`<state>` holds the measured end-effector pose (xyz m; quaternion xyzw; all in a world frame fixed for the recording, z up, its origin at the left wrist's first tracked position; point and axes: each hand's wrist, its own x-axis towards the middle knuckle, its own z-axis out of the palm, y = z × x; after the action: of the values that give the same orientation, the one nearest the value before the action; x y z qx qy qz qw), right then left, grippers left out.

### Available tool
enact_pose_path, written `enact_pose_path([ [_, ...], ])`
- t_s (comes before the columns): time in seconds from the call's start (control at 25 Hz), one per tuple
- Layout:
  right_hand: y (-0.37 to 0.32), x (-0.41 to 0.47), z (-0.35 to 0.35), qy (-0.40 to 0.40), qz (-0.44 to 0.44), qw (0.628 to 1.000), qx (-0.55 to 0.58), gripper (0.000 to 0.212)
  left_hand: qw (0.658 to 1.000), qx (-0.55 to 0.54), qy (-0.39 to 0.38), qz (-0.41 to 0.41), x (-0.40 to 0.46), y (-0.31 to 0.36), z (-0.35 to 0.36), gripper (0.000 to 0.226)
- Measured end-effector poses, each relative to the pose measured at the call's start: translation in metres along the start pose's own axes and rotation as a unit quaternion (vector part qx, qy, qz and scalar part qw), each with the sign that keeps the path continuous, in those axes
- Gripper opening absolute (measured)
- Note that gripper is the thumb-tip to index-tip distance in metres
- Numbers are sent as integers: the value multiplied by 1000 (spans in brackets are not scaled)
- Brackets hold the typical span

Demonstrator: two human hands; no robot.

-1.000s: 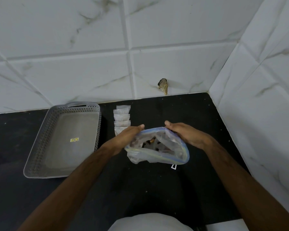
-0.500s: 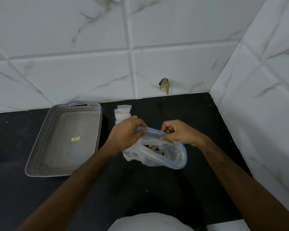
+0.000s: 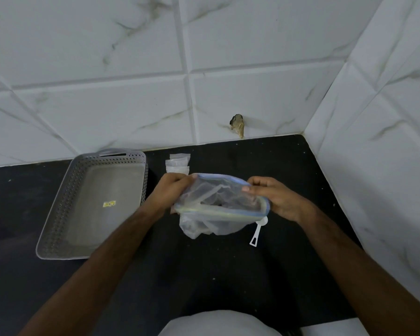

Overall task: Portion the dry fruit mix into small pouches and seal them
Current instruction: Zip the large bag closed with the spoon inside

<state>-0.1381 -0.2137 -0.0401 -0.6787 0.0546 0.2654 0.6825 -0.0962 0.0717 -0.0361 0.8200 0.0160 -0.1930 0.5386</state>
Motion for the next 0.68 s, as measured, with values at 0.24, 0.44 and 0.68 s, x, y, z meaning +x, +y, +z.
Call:
enact_pose_path([
  [0.24, 5, 6, -6, 171, -25, 984, 38, 18, 953, -231, -197, -3, -10, -19, -16, 38],
  [0.44, -10, -2, -26, 70, -49, 996, -3, 20, 978, -151, -137, 43, -10, -23, -26, 38],
  [0.68, -15, -9, -41, 42, -40, 993, -105, 17, 992, 29, 85, 90, -7, -9, -15, 18],
])
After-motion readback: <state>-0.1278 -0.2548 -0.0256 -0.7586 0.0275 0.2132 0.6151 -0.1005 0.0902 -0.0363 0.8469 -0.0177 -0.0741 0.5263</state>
